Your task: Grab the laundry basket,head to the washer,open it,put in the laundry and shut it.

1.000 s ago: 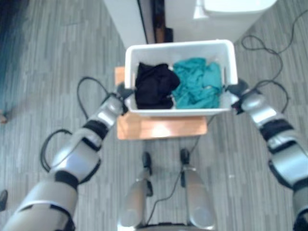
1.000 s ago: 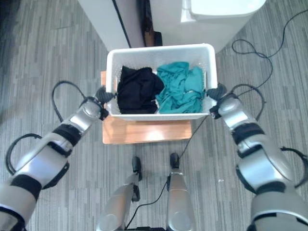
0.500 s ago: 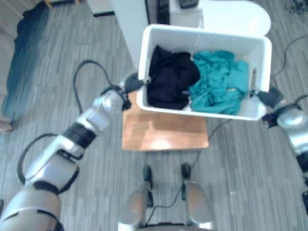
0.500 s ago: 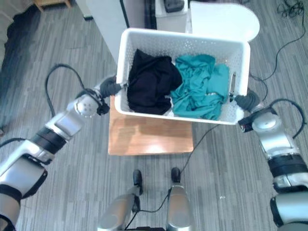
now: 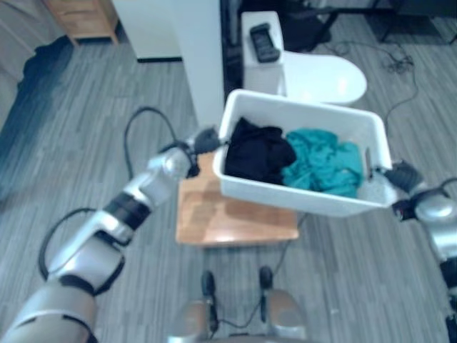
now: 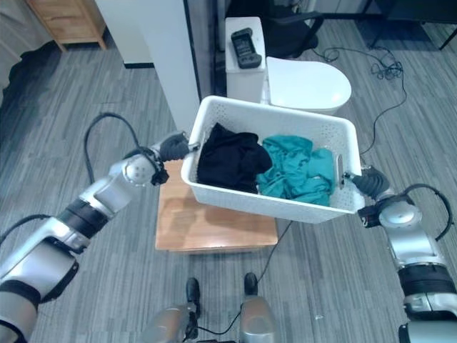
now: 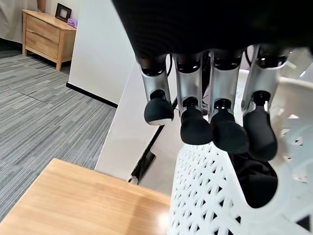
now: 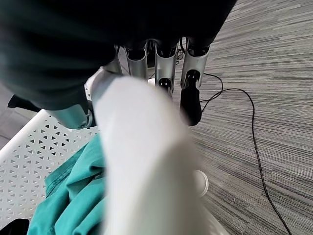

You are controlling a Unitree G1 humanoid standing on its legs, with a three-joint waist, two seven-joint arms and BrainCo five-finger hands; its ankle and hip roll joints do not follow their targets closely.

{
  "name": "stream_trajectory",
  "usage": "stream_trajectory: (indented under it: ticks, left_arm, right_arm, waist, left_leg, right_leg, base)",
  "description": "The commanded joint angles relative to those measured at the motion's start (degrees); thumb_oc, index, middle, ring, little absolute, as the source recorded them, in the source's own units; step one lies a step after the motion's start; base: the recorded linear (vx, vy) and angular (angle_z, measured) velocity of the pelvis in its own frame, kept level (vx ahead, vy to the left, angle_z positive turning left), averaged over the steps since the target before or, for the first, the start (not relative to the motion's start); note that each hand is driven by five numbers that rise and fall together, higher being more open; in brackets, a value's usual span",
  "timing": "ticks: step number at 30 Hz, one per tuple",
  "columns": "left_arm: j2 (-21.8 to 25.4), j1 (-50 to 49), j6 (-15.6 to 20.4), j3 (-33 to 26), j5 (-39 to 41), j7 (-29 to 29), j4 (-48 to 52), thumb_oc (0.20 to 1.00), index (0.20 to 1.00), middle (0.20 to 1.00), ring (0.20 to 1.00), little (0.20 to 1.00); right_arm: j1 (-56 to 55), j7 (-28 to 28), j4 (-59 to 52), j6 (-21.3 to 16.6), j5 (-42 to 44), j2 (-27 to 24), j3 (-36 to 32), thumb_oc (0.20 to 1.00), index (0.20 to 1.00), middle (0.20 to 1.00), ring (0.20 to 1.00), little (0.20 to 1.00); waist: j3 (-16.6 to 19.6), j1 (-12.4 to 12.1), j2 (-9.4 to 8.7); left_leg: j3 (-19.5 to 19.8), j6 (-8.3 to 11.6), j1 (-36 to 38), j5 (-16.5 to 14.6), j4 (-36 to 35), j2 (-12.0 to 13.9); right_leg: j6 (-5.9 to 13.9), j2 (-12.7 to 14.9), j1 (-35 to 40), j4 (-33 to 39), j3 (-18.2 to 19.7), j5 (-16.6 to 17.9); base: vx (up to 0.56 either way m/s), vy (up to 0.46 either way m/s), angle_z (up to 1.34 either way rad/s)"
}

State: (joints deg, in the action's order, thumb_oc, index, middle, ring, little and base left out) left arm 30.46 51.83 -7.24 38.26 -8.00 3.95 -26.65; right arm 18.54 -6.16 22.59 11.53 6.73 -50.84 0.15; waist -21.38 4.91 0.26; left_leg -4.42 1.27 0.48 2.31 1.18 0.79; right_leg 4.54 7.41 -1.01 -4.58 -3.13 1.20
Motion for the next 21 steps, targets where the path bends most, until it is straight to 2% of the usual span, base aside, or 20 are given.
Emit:
stream_trajectory:
  ticks: [1, 3, 5, 6, 9, 11, 12, 14, 15, 16, 17, 18, 19, 21]
  left_arm:
    - [-10.8, 5.3, 3.9, 2.8, -2.8, -2.8, -8.0, 0.2, 0.2, 0.2, 0.2, 0.2]
    - [-12.9, 6.6, 4.3, 3.6, -2.4, -3.8, -10.4, 0.2, 0.2, 0.2, 0.2, 0.2]
    - [-13.8, 7.2, 4.3, 4.2, -1.5, -4.2, -11.2, 0.2, 0.2, 0.2, 0.2, 0.2]
    - [-13.8, 7.6, 4.2, 4.3, -1.0, -4.5, -11.4, 0.2, 0.2, 0.2, 0.2, 0.2]
    - [-14.3, 8.8, 4.1, 4.3, 0.6, -5.5, -12.6, 0.2, 0.2, 0.2, 0.2, 0.2]
    - [-14.2, 9.5, 3.9, 4.7, 1.1, -6.0, -13.8, 0.2, 0.2, 0.2, 0.2, 0.2]
    - [-13.9, 9.8, 4.0, 4.8, 1.2, -6.2, -14.1, 0.2, 0.2, 0.2, 0.2, 0.2]
    - [-13.3, 10.2, 4.0, 5.0, 2.2, -6.7, -14.6, 0.2, 0.2, 0.2, 0.2, 0.2]
    - [-13.0, 10.6, 4.1, 5.0, 2.6, -6.9, -14.9, 0.2, 0.2, 0.2, 0.2, 0.2]
    - [-12.8, 10.9, 4.1, 5.2, 3.0, -7.3, -15.4, 0.2, 0.2, 0.2, 0.2, 0.2]
    - [-12.7, 10.9, 4.2, 5.3, 3.1, -7.4, -15.6, 0.2, 0.2, 0.2, 0.2, 0.2]
    - [-12.3, 11.3, 4.4, 5.3, 3.6, -7.6, -16.4, 0.2, 0.2, 0.2, 0.2, 0.2]
    - [-12.3, 12.3, 4.4, 5.6, 4.3, -8.6, -18.3, 0.2, 0.2, 0.2, 0.2, 0.2]
    - [-12.4, 13.3, 4.7, 5.7, 5.2, -9.3, -20.6, 0.2, 0.2, 0.2, 0.2, 0.2]
  right_arm:
    - [-3.1, 3.0, -1.1, -4.3, 1.2, -1.5, -3.1, 0.2, 0.2, 0.2, 0.2, 0.2]
    - [-2.8, 3.9, -1.6, -4.4, 1.9, -0.8, -3.4, 0.2, 0.2, 0.2, 0.2, 0.2]
    - [-1.7, 5.1, -1.7, -4.6, 2.6, 0.0, -2.8, 0.2, 0.2, 0.2, 0.2, 0.2]
    - [-1.4, 5.5, -1.9, -4.7, 2.9, 0.2, -2.6, 0.2, 0.2, 0.2, 0.2, 0.2]
    - [-0.1, 6.6, -2.3, -5.0, 3.0, 1.4, -0.8, 0.2, 0.2, 0.2, 0.2, 0.2]
    - [0.5, 6.4, -2.7, -5.2, 2.8, 2.1, 0.3, 0.2, 0.2, 0.2, 0.2, 0.2]
    - [1.1, 6.4, -2.7, -5.3, 2.8, 2.3, 1.0, 0.2, 0.2, 0.2, 0.2, 0.2]
    - [3.0, 6.5, -1.9, -5.4, 2.5, 2.7, 2.9, 0.2, 0.2, 0.2, 0.2, 0.2]
    - [4.1, 6.5, -1.4, -5.4, 2.4, 3.0, 3.9, 0.2, 0.2, 0.2, 0.2, 0.2]
    - [5.6, 6.5, -0.9, -5.4, 2.3, 3.5, 5.3, 0.2, 0.2, 0.2, 0.2, 0.2]
    - [6.0, 6.6, -0.6, -5.4, 2.3, 3.6, 5.6, 0.2, 0.2, 0.2, 0.2, 0.2]
    - [7.5, 6.6, 0.0, -5.5, 2.3, 4.1, 6.9, 0.2, 0.2, 0.2, 0.2, 0.2]
    - [10.7, 6.8, 1.8, -5.4, 2.3, 4.9, 9.7, 0.2, 0.2, 0.2, 0.2, 0.2]
    - [13.9, 7.2, 4.2, -5.5, 2.9, 5.6, 12.4, 0.2, 0.2, 0.2, 0.2, 0.2]
  waist:
    - [13.7, 0.1, -1.87]
    - [13.1, 0.8, -2.47]
    - [11.7, 1.2, -2.07]
    - [10.9, 1.0, -1.56]
    - [10.3, 0.0, -0.68]
    - [11.6, -0.7, -0.97]
    - [12.5, -1.4, -1.19]
    - [14.2, -2.8, -1.57]
    - [15.1, -3.5, -1.92]
    - [15.8, -4.4, -2.33]
    - [15.8, -4.6, -2.39]
    - [16.5, -5.4, -2.61]
    - [17.8, -6.6, -3.29]
    - [18.5, -7.6, -3.93]
  left_leg:
    - [0.5, -0.67, -1.5, -16.1, 13.3, 0.6]
    - [-0.5, -1.31, -2.1, -16.5, 14.8, -0.6]
    - [-1.8, -2.37, -3.1, -15.9, 15.7, -0.4]
    - [-2.7, -2.89, -3.5, -15.9, 16.3, 0.0]
    - [-6.9, -4.99, -4.9, -12.7, 14.8, 0.1]
    - [-10.0, -5.6, -5.0, -11.1, 12.3, 0.3]
    - [-12.0, -5.85, -5.1, -10.5, 11.1, 0.3]
    - [-16.3, -6.13, -6.0, -9.4, 9.2, 0.7]
    - [-17.0, -5.95, -6.2, -10.2, 8.5, 0.4]
    - [-19.3, -6.06, -6.9, -9.8, 8.1, 0.5]
    - [-19.6, -6.04, -6.7, -9.8, 7.9, 0.5]
    - [-21.4, -5.99, -7.5, -9.2, 7.6, 0.8]
    - [-24.8, -5.74, -9.3, -7.8, 7.3, 1.6]
    - [-27.4, -5.02, -11.2, -6.3, 7.8, 3.0]
  right_leg:
    - [8.19, 8.4, -0.9, -2.3, -1.2, 0.6]
    - [8.95, 9.5, -2.5, -3.1, -0.1, 2.8]
    - [8.49, 8.9, -5.1, -7.6, -0.9, 2.3]
    - [7.72, 8.4, -6.2, -11.8, -2.2, 0.7]
    - [5.7, 7.2, -7.3, -24.3, -9.1, -3.3]
    - [5.03, 6.3, -5.1, -27.0, -12.4, -6.6]
    - [4.64, 6.1, -3.2, -27.3, -14.0, -8.1]
    - [4.79, 6.2, 0.2, -26.9, -16.6, -8.1]
    - [5.86, 6.7, 2.0, -27.0, -16.5, -8.2]
    - [6.44, 7.7, 3.8, -26.1, -17.8, -7.5]
    - [6.53, 7.6, 3.8, -25.8, -17.6, -7.3]
    - [6.81, 8.1, 5.5, -23.8, -18.4, -6.5]
    - [7.02, 8.1, 8.9, -19.1, -19.5, -6.2]
    - [6.97, 6.5, 10.5, -14.2, -18.4, -7.5]
  base:
    - [-0.14, 0.331, 0.03]
    - [-0.16, 0.168, 0.03]
    - [-0.26, 0.192, -0.15]
    - [-0.31, 0.247, -0.49]
    - [-0.28, 0.266, -0.72]
    - [-0.16, 0.122, -0.71]
    - [-0.16, 0.075, -0.89]
    - [-0.15, 0.044, -0.99]
    - [-0.16, 0.031, -1.36]
    - [-0.08, 0.018, -1.54]
    - [-0.15, 0.001, -1.65]
    - [-0.23, -0.052, -1.57]
    - [-0.33, -0.103, -1.18]
    - [-0.29, -0.16, -1.21]
